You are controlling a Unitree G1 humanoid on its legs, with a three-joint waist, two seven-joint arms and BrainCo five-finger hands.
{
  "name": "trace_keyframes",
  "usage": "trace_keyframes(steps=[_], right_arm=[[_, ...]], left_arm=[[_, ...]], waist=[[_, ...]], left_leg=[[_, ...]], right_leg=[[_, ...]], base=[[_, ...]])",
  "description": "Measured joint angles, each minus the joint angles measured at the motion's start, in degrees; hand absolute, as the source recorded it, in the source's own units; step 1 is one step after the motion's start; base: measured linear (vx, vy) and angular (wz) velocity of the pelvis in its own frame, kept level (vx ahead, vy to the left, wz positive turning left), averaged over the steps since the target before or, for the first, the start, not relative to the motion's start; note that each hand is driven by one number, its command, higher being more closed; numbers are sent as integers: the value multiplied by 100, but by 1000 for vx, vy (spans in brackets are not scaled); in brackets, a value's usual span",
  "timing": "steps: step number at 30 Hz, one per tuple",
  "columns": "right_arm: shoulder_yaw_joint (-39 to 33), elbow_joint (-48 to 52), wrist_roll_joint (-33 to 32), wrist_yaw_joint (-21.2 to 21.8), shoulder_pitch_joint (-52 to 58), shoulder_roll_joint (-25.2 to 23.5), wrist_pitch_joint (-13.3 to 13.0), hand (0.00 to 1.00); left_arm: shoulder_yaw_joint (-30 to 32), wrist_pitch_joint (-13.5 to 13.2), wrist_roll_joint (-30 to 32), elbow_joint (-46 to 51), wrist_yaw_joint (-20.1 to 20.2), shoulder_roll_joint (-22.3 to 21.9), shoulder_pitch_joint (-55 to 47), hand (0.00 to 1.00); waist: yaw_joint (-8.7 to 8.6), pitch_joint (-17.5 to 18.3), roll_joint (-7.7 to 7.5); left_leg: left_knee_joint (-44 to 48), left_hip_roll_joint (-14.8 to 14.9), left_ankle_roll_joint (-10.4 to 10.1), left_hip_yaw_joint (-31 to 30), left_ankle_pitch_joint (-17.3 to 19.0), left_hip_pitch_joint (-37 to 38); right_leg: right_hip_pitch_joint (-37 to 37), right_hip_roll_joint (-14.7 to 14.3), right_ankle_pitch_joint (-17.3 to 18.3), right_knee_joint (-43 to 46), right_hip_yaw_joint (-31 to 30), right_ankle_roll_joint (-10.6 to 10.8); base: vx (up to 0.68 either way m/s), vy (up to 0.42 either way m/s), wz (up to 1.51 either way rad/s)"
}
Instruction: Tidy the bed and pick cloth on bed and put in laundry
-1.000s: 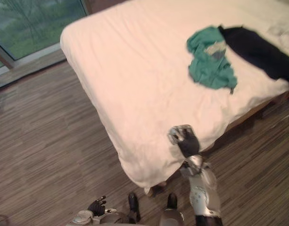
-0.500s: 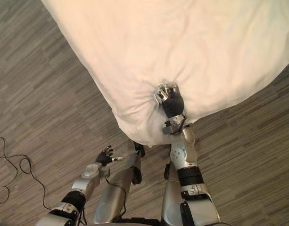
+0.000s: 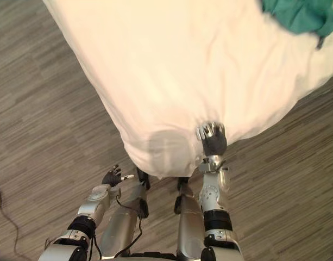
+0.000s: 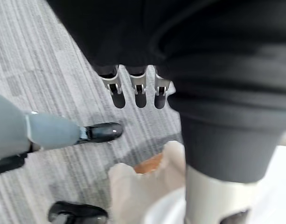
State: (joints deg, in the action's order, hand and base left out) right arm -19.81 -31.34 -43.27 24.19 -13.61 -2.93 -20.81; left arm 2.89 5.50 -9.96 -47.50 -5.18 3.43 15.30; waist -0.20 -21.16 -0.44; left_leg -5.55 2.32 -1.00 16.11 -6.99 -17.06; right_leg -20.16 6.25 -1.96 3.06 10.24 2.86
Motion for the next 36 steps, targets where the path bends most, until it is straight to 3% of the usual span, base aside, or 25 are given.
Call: trace_keyframes(steps=[3, 5, 6, 7, 11, 15, 18, 19, 21, 22, 23, 24, 25, 27, 31, 33, 34, 35, 36], right_arm=[[-554, -735, 35, -677, 442, 96, 73, 100], [-874, -1081, 541, -1430, 898, 134, 314, 100], [-919, -1132, 635, -1537, 970, 136, 365, 100], [-993, -1292, 872, -1783, 1185, 138, 476, 0], [-1107, -1830, 1921, -2221, 1510, 125, 1032, 0], [-1041, -2250, 2573, -2211, 1836, 41, 1215, 0], [-841, -2257, 2968, -2164, 2095, 46, 1341, 0], [-728, -2296, 3191, -2091, 2128, 103, 1368, 0], [-642, -2389, 3496, -2017, 2122, 284, 1368, 0], [-608, -2481, 3645, -1986, 2123, 403, 1354, 0], [-556, -2497, 3693, -1986, 2127, 471, 1350, 0], [-482, -2630, 3706, -1994, 2098, 623, 1354, 0], [-364, -2833, 3743, -1969, 2091, 599, 1353, 0], [-313, -3071, 3800, -1989, 2117, 562, 1282, 0], [-292, -3131, 3778, -1968, 2273, 566, 959, 0], [-248, -3135, 3772, -1936, 2313, 569, 857, 0], [-181, -3106, 3677, -1922, 2310, 553, 782, 0], [-160, -3069, 3592, -1913, 2320, 529, 781, 0], [-104, -2995, 3543, -1893, 2364, 520, 781, 0]], left_arm=[[117, 10, 130, -127, 9, -98, -113, 0], [396, 10, 282, -243, 9, -149, -286, 0], [438, 7, 287, -277, 3, -157, -320, 0], [527, 11, 371, -371, -14, -175, -453, 0], [651, -19, 388, -630, -230, -252, -862, 0], [644, -26, 513, -833, -563, -322, -1343, 0], [749, -179, 839, -775, -661, -263, -1713, 0], [847, -268, 870, -762, -647, -301, -1848, 0], [847, -414, 999, -784, -624, -320, -1889, 0], [836, -486, 1170, -857, -597, -316, -1910, 0], [821, -513, 1241, -917, -578, -315, -1911, 0], [731, -584, 1324, -986, -519, -307, -1904, 0], [551, -611, 1372, -1042, -464, -113, -1915, 0], [317, -725, 1394, -1175, -339, 133, -1903, 0], [68, -897, 1515, -1229, -95, 287, -1915, 0], [-73, -919, 1575, -1228, -79, 324, -1895, 0], [-103, -952, 1618, -1225, -9, 364, -1884, 0], [-130, -961, 1633, -1219, 17, 348, -1846, 0], [-144, -967, 1638, -1184, 27, 292, -1844, 0]], waist=[[32, 142, 63], [6, 318, 126], [-3, 378, 138], [-12, 609, 165], [-1, 978, 243], [38, 1141, 259], [128, 1239, 107], [123, 1301, 111], [129, 1360, 187], [100, 1399, 248], [76, 1428, 295], [55, 1502, 339], [-52, 1588, 202], [-227, 1604, 14], [-220, 1550, -33], [-214, 1511, -102], [-255, 1424, -167], [-267, 1381, -137], [-263, 1362, -45]], left_leg=[[0, 5, -44, 85, 40, 250], [-2, 25, -87, 181, 69, 569], [-3, 29, -102, 181, 80, 614], [-4, 42, -127, 178, 101, 692], [-33, 89, -131, 114, 222, 1112], [8, 69, -47, 15, 404, 1505], [1348, 252, 61, 303, 1095, 1226], [2213, 430, 133, 357, 1524, 963], [3496, 797, 153, 343, 2054, 797], [4043, 1056, 13, 119, 2235, 838], [4065, 1113, -171, -72, 2305, 865], [3827, 881, -337, -233, 2481, 938], [3335, 568, -308, -294, 2482, 1038], [2966, 348, -98, -249, 2352, 1095], [2431, 128, 84, 129, 2139, 1444], [2200, 58, 150, 303, 2042, 1604], [2034, 40, 143, 450, 2015, 1749], [1881, 27, 137, 544, 1951, 1880], [1579, 121, 108, 591, 1896, 2077]], right_leg=[[280, -4, 27, -77, 16, -19], [636, -13, 93, -115, 115, -3], [693, -16, 114, -116, 140, -6], [795, -22, 182, -114, 198, 4], [1295, -62, 356, -109, 403, -8], [1791, 1, 526, -46, 665, 16], [1896, 190, 675, 237, 725, 20], [1894, 229, 718, 355, 728, 24], [1894, 298, 704, 504, 638, 68], [1833, 352, 666, 626, 568, 143], [1767, 365, 639, 694, 492, 202], [1602, 397, 585, 748, 344, 354], [1432, 524, 507, 687, 146, 460], [1346, 591, 274, 592, 129, 424], [1461, 622, -317, 113, 66, 437], [1453, 673, -310, 97, 95, 411], [1406, 710, -92, 236, 178, 227], [1366, 686, 146, 347, 218, 52], [1364, 584, 606, 359, 317, -2]], base=[[135, -17, -5], [110, -18, 0], [107, -23, 13], [124, -27, 17], [71, -20, 22], [38, 28, 32], [9, 71, 5], [-11, 109, -14], [-13, 225, -41], [-29, 297, -54], [-72, 375, -63], [-81, 336, -51], [-91, 302, -41], [-103, 144, -9], [-157, 97, -47], [-194, -11, -50], [-170, -34, -46], [-174, -34, -63], [-145, -77, -74]])
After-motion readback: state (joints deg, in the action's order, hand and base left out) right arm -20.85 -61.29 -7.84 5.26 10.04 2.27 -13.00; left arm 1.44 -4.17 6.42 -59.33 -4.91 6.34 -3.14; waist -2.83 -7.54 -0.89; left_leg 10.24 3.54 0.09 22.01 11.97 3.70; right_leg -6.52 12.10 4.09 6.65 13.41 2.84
